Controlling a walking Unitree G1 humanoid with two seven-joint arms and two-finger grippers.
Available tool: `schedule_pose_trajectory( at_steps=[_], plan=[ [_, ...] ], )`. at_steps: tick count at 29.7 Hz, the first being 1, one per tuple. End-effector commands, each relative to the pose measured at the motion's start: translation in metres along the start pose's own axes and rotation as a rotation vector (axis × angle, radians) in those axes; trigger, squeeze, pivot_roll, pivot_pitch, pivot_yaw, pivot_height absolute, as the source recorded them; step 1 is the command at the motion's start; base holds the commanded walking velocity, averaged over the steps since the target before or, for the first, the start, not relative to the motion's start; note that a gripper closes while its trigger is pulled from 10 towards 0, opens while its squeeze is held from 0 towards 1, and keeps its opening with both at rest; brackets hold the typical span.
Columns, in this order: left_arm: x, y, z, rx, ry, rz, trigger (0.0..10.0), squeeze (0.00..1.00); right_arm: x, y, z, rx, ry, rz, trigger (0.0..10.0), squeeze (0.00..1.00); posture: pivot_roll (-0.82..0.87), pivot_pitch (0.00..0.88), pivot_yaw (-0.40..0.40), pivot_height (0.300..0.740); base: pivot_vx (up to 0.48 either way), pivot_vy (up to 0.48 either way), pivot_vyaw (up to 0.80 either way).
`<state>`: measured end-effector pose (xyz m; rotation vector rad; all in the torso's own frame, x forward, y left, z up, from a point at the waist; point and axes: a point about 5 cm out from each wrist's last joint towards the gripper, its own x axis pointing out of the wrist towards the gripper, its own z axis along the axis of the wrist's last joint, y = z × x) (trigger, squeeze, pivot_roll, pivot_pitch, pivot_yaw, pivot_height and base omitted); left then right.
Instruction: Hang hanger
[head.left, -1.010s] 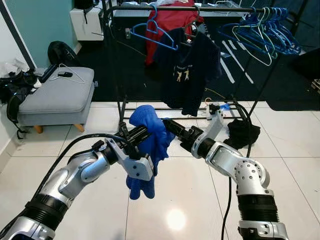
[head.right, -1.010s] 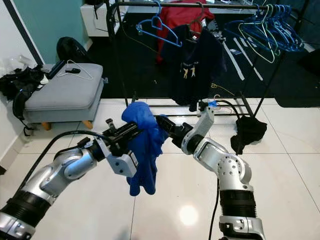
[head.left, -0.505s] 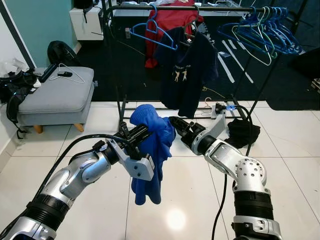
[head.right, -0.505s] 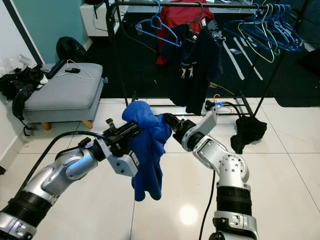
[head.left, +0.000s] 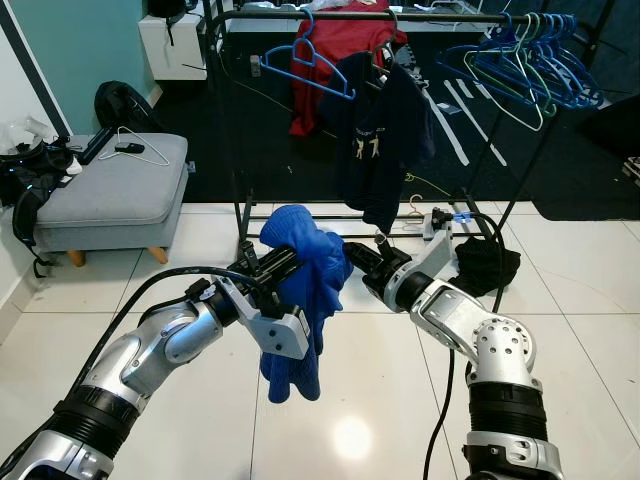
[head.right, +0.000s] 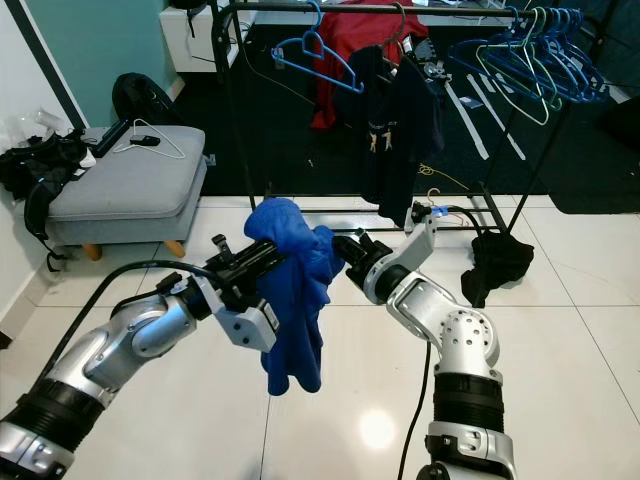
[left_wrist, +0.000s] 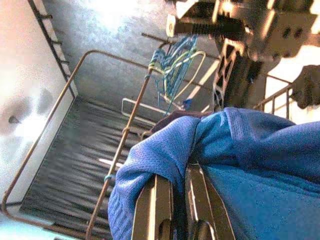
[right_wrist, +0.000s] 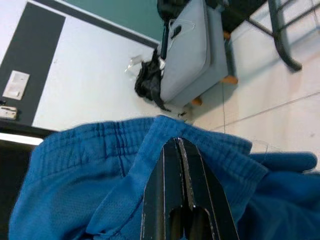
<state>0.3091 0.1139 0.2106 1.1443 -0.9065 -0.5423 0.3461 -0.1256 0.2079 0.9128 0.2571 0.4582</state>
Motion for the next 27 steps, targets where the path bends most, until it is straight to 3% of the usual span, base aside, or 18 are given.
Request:
schedule_pose_trajectory(
  at_steps=[1,2,3,6,8,9,10,11,15,17,19,23,26,27],
  plan=[
    [-0.002,0.005,-0.007,0.009,0.034,0.028,0.0,0.00,-0.003,0.002,0.013,-0.128,-0.099,-0.017,0.0,0.00,-0.02,0.180,0.022,0.740,0.000,0.000,0.00],
    [-0.002,0.005,-0.007,0.009,0.034,0.028,0.0,0.00,-0.003,0.002,0.013,-0.128,-0.099,-0.017,0.0,0.00,-0.02,0.180,0.022,0.740,0.000,0.000,0.00],
    [-0.003,0.008,-0.009,0.011,0.050,0.040,0.0,0.00,-0.005,0.008,0.026,-0.228,-0.177,0.001,0.0,0.00,-0.02,0.179,0.023,0.740,0.000,0.000,0.00],
    [-0.004,0.012,-0.013,0.024,0.065,0.057,0.0,0.00,-0.010,0.020,0.039,-0.269,-0.226,0.058,0.0,0.00,-0.02,0.177,0.022,0.740,0.000,0.000,0.00],
    [-0.004,0.014,-0.014,0.030,0.068,0.066,0.0,0.00,-0.012,0.021,0.037,-0.264,-0.179,0.076,0.0,0.00,-0.02,0.173,0.021,0.740,0.000,0.000,0.00],
    [-0.003,0.016,-0.013,0.039,0.064,0.076,0.0,0.00,-0.013,0.017,0.027,-0.266,-0.106,0.064,5.3,0.00,-0.02,0.170,0.020,0.740,0.000,0.000,0.00],
    [-0.003,0.016,-0.013,0.039,0.064,0.076,0.0,0.00,-0.013,0.017,0.027,-0.266,-0.106,0.064,5.3,0.00,-0.02,0.170,0.020,0.740,0.000,0.000,0.00],
    [-0.002,0.018,-0.012,0.047,0.053,0.084,0.0,0.00,-0.014,0.008,0.015,-0.246,-0.042,0.010,10.0,1.00,-0.02,0.168,0.018,0.740,0.000,0.000,0.00],
    [0.000,0.018,-0.010,0.055,0.041,0.088,0.0,0.00,-0.015,-0.002,-0.001,-0.202,0.009,-0.054,10.0,1.00,-0.02,0.165,0.018,0.740,0.000,0.000,0.00],
    [-0.001,0.015,-0.009,0.051,0.045,0.077,0.0,0.00,-0.013,0.000,-0.013,-0.058,0.015,-0.053,10.0,1.00,-0.02,0.156,0.018,0.740,0.000,0.000,0.00],
    [-0.001,0.013,-0.010,0.050,0.048,0.070,0.0,0.00,-0.011,0.002,-0.020,0.019,0.017,-0.043,10.0,1.00,-0.02,0.156,0.018,0.740,0.000,0.000,0.00],
    [-0.001,0.013,-0.009,0.052,0.044,0.070,0.0,0.00,-0.010,0.002,-0.022,0.014,0.005,-0.042,10.0,1.00,-0.02,0.152,0.020,0.740,0.000,0.000,0.00],
    [0.001,0.013,-0.006,0.054,0.026,0.071,0.0,0.00,-0.008,0.005,-0.019,0.059,-0.023,-0.004,10.0,1.00,-0.02,0.150,0.020,0.740,0.000,0.000,0.00],
    [0.002,0.012,-0.004,0.057,0.011,0.068,0.0,0.00,-0.007,0.012,-0.013,0.120,-0.047,0.058,10.0,1.00,-0.02,0.147,0.020,0.740,0.000,0.000,0.00]
  ],
)
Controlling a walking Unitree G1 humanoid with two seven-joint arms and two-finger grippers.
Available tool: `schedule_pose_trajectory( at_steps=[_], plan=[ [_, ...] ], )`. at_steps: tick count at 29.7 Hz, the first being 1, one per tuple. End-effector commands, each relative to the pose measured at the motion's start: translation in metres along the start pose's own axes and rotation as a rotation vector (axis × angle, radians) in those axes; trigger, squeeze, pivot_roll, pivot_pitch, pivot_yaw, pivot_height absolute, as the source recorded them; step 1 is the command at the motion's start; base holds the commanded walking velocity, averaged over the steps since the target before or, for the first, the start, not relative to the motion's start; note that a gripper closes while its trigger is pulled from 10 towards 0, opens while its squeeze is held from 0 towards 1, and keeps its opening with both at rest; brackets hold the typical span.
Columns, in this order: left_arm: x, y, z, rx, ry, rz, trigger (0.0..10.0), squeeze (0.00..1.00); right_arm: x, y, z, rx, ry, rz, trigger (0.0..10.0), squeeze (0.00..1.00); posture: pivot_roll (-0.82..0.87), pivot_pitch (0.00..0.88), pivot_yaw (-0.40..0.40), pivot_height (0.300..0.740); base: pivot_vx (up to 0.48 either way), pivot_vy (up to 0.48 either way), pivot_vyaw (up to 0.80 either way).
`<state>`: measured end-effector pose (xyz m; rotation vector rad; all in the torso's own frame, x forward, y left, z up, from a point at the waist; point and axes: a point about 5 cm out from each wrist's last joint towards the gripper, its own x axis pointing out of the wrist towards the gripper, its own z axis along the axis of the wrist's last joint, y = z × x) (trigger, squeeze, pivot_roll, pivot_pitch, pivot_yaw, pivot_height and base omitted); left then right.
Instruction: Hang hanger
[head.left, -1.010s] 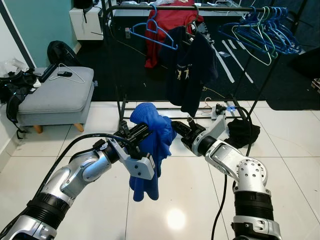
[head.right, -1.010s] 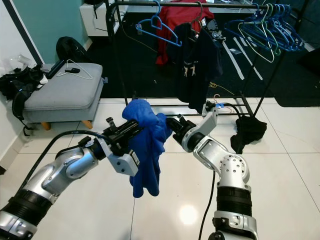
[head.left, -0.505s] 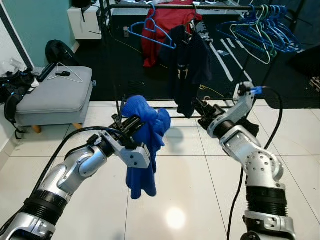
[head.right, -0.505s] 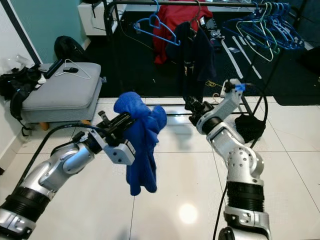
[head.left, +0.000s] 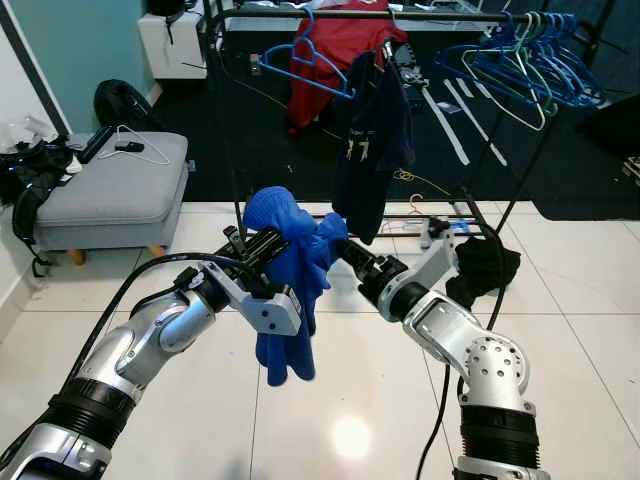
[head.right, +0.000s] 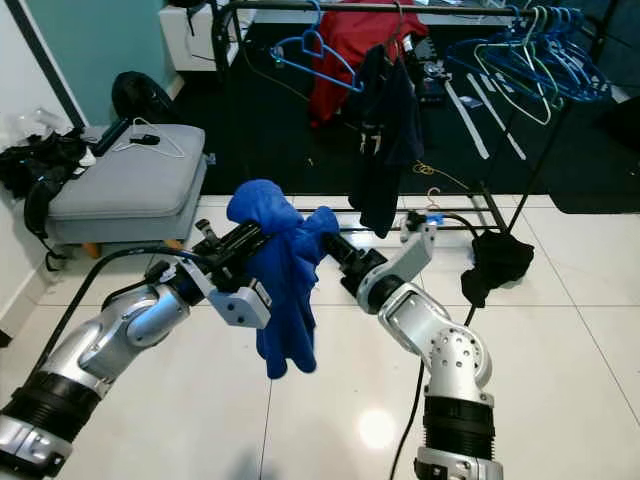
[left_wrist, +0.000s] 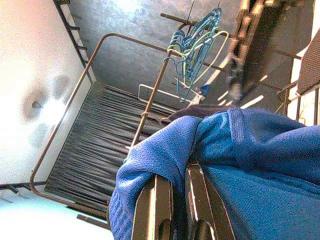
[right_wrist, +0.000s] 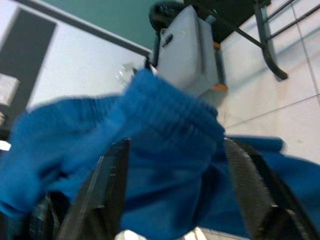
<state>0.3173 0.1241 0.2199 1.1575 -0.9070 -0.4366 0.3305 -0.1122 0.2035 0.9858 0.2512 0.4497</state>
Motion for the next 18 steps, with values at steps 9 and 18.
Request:
schedule_pose_trajectory(
  at_steps=[9,18],
  plan=[
    [0.001,-0.006,0.013,0.008,-0.071,-0.013,0.0,0.00,-0.001,0.020,0.011,0.061,-0.006,0.158,10.0,0.81,-0.02,0.146,0.022,0.740,0.000,0.000,0.00],
    [0.004,-0.007,0.019,0.015,-0.106,-0.022,0.0,0.00,0.007,0.001,0.003,0.083,0.072,-0.004,10.0,0.00,-0.01,0.153,0.025,0.740,0.000,0.000,0.00]
  ],
)
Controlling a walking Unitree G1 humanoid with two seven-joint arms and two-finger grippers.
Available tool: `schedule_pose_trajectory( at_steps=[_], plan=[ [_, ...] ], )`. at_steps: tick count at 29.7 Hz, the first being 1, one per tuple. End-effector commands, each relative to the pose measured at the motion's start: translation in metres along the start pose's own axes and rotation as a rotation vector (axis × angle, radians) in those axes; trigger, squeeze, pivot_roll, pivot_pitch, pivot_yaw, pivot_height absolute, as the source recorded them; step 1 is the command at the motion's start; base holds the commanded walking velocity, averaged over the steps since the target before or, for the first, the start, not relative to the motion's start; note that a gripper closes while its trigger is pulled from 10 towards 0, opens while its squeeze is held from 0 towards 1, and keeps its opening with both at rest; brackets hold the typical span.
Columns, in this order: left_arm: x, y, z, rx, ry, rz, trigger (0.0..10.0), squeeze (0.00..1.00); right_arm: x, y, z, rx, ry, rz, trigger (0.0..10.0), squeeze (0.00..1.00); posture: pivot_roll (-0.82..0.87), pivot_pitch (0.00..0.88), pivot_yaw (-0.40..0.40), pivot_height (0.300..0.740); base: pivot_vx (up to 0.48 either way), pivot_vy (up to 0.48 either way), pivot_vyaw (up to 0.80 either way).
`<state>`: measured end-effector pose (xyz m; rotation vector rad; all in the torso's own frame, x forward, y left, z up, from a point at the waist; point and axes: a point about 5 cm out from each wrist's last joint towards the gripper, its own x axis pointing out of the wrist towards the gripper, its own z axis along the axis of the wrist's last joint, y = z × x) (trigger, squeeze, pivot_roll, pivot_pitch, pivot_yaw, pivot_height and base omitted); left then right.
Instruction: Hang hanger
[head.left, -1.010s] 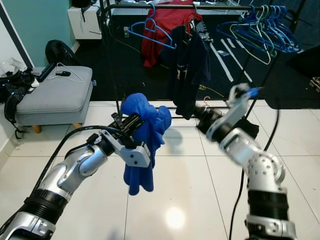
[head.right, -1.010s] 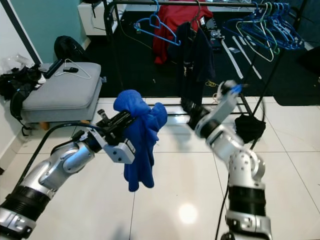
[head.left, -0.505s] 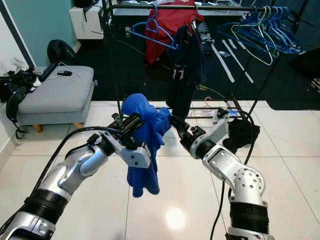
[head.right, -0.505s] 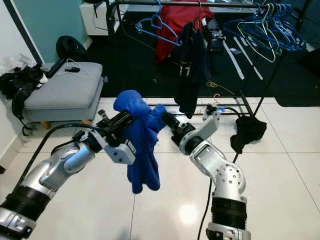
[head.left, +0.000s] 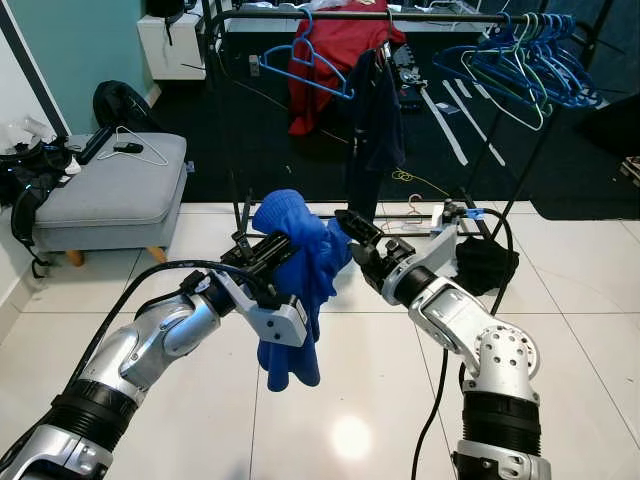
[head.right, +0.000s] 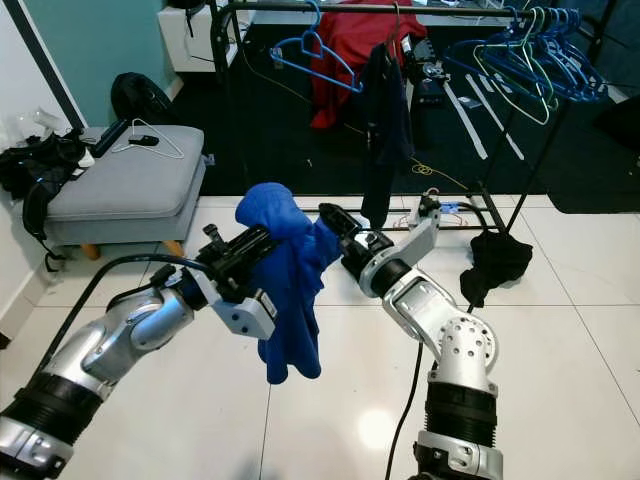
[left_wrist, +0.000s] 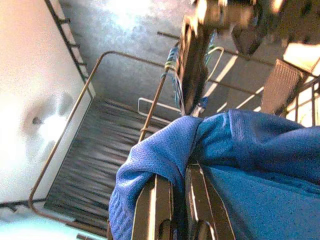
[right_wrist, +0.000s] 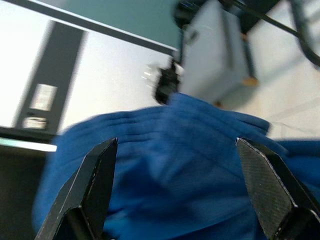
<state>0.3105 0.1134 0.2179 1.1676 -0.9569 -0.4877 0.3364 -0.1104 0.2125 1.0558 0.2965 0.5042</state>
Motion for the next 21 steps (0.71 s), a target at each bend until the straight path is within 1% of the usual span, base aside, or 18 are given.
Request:
schedule_pose_trajectory(
  at_steps=[1,2,3,5,6,12,17,18,21],
  plan=[
    [0.003,-0.003,0.009,0.009,-0.053,-0.004,0.0,0.00,0.003,-0.012,-0.002,0.021,0.021,-0.087,10.0,0.00,-0.01,0.156,0.025,0.740,0.000,0.000,0.00],
    [0.003,-0.003,0.009,0.009,-0.053,-0.004,0.0,0.00,0.003,-0.012,-0.002,0.021,0.021,-0.087,10.0,0.00,-0.01,0.156,0.025,0.740,0.000,0.000,0.00],
    [0.004,-0.003,0.013,0.015,-0.072,-0.005,0.0,0.00,0.008,-0.021,0.002,-0.029,0.016,-0.163,10.0,0.00,-0.02,0.162,0.027,0.740,0.000,0.000,0.00],
    [0.004,-0.003,0.013,0.015,-0.072,-0.005,0.0,0.00,0.008,-0.021,0.002,-0.029,0.016,-0.163,10.0,0.00,-0.02,0.162,0.027,0.740,0.000,0.000,0.00],
    [0.005,-0.004,0.015,0.017,-0.082,-0.004,0.0,0.00,0.011,-0.025,0.004,-0.064,0.015,-0.193,10.0,0.00,-0.01,0.166,0.028,0.740,0.000,0.000,0.00],
    [0.005,-0.004,0.017,0.021,-0.096,-0.007,0.0,0.00,0.015,-0.028,0.007,-0.045,0.012,-0.215,10.0,0.00,-0.01,0.172,0.022,0.740,0.000,0.000,0.00],
    [0.005,-0.004,0.016,0.025,-0.089,-0.006,0.0,0.00,0.015,-0.025,0.008,-0.027,0.016,-0.206,10.0,0.00,-0.01,0.176,0.021,0.740,0.000,0.000,0.00],
    [0.004,-0.004,0.015,0.027,-0.085,-0.006,0.0,0.00,0.015,-0.024,0.008,-0.017,0.018,-0.198,5.6,0.00,-0.02,0.177,0.022,0.740,0.000,0.000,0.00],
    [0.004,-0.004,0.014,0.029,-0.083,-0.007,0.0,0.00,0.016,-0.023,0.008,-0.011,0.019,-0.194,5.6,0.00,-0.02,0.177,0.022,0.740,0.000,0.000,0.00]
  ],
)
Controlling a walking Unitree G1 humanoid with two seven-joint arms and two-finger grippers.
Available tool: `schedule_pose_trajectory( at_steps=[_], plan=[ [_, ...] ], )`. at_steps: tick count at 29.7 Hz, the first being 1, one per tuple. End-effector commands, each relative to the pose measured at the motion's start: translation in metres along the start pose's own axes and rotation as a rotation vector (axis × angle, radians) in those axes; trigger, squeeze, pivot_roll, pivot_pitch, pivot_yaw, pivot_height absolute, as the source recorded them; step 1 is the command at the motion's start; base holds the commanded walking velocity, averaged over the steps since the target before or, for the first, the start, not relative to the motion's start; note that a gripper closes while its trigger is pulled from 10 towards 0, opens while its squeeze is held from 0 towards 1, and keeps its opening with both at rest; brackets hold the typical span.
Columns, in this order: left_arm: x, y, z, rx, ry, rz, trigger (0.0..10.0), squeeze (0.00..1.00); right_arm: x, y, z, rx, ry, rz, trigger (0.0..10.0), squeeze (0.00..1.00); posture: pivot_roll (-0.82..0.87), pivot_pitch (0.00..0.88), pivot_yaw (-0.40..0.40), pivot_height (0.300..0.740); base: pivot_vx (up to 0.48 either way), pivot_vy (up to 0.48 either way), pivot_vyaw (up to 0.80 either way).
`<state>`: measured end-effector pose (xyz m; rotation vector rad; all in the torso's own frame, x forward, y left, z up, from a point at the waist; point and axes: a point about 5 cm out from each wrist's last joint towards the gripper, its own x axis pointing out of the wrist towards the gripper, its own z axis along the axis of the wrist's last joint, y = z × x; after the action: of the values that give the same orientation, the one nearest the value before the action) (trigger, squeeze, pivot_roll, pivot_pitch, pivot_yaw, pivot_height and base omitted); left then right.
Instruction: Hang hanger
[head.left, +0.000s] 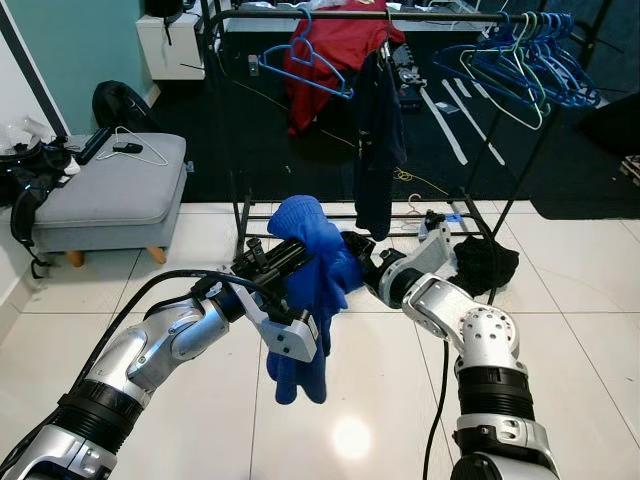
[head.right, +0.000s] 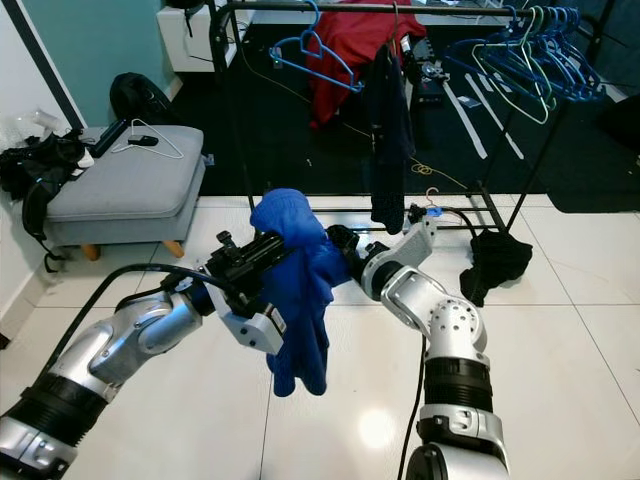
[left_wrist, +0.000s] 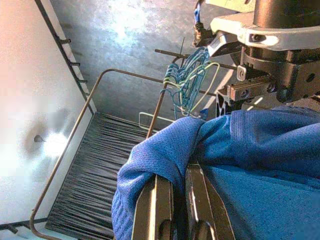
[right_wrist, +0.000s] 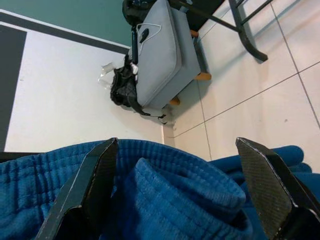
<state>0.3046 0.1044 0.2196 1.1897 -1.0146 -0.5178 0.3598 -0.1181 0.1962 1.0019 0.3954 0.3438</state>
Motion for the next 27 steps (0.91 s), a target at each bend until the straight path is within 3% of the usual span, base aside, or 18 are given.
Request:
schedule_pose_trajectory(
  at_steps=[1,4,20,21,22,23,27],
  plan=[
    [0.000,-0.003,0.004,0.001,-0.022,0.000,0.0,0.00,0.001,0.002,-0.002,0.023,0.020,0.009,10.0,0.00,-0.02,0.179,0.022,0.740,0.000,0.000,0.00],
    [0.000,-0.004,0.001,0.006,-0.012,-0.009,0.0,0.00,0.000,0.007,-0.007,0.072,0.052,0.055,10.0,0.00,-0.02,0.179,0.022,0.740,0.000,0.000,0.00],
    [-0.001,-0.007,-0.005,0.005,0.021,-0.022,0.0,0.00,-0.003,0.012,-0.016,0.102,0.085,0.091,10.0,0.00,-0.02,0.179,0.021,0.740,0.000,0.000,0.00],
    [-0.001,-0.007,-0.005,0.005,0.023,-0.020,0.0,0.00,-0.002,0.010,-0.017,0.110,0.083,0.083,4.8,0.00,-0.02,0.179,0.020,0.740,0.000,0.000,0.00],
    [-0.001,-0.007,-0.005,0.005,0.023,-0.020,0.0,0.00,-0.002,0.010,-0.017,0.110,0.083,0.083,4.8,0.00,-0.02,0.179,0.020,0.740,0.000,0.000,0.00],
    [0.000,-0.006,-0.006,0.005,0.025,-0.017,0.0,0.00,-0.002,0.009,-0.017,0.122,0.080,0.079,0.0,0.00,-0.02,0.179,0.020,0.740,0.000,0.000,0.00],
    [0.000,-0.006,-0.006,0.006,0.027,-0.014,0.0,0.00,-0.002,0.008,-0.017,0.129,0.079,0.076,0.0,0.00,-0.02,0.179,0.020,0.740,0.000,0.000,0.00]
  ],
)
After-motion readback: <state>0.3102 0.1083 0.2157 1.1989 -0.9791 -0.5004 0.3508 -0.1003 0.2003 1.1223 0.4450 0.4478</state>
